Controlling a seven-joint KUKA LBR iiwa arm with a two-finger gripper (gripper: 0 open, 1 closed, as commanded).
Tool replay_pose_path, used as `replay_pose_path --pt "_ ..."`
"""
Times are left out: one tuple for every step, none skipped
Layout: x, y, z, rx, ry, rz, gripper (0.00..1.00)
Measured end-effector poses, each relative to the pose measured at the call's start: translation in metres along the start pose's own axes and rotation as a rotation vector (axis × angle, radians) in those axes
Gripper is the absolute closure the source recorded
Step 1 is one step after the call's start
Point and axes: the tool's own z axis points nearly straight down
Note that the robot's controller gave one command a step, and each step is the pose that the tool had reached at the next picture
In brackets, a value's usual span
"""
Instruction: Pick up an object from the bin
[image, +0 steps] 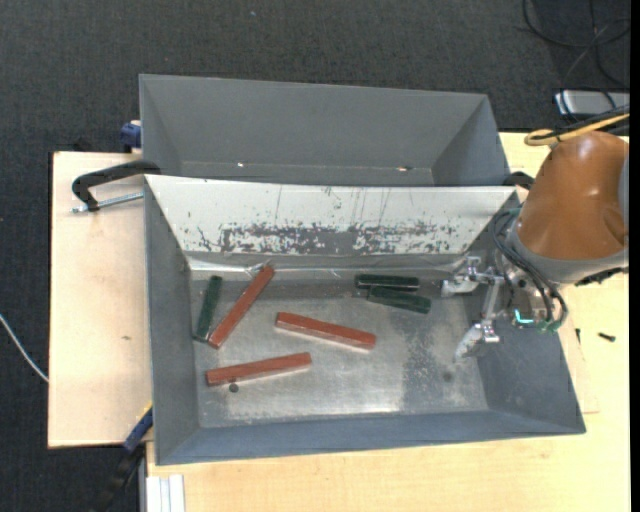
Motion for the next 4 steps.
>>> replay_pose_path --pt "-0.002 0.000 -0.004 0.001 -0.008 -0.002 0.00" --pt "-0.070 0.024 0.069 0.005 -0.034 0.013 1.00" --pt "-0.070 0.024 0.069 0.005 -0.032 0.012 1.00" --pt "-0.056 0.004 -0.074 0.003 -0.016 0.022 1.00"
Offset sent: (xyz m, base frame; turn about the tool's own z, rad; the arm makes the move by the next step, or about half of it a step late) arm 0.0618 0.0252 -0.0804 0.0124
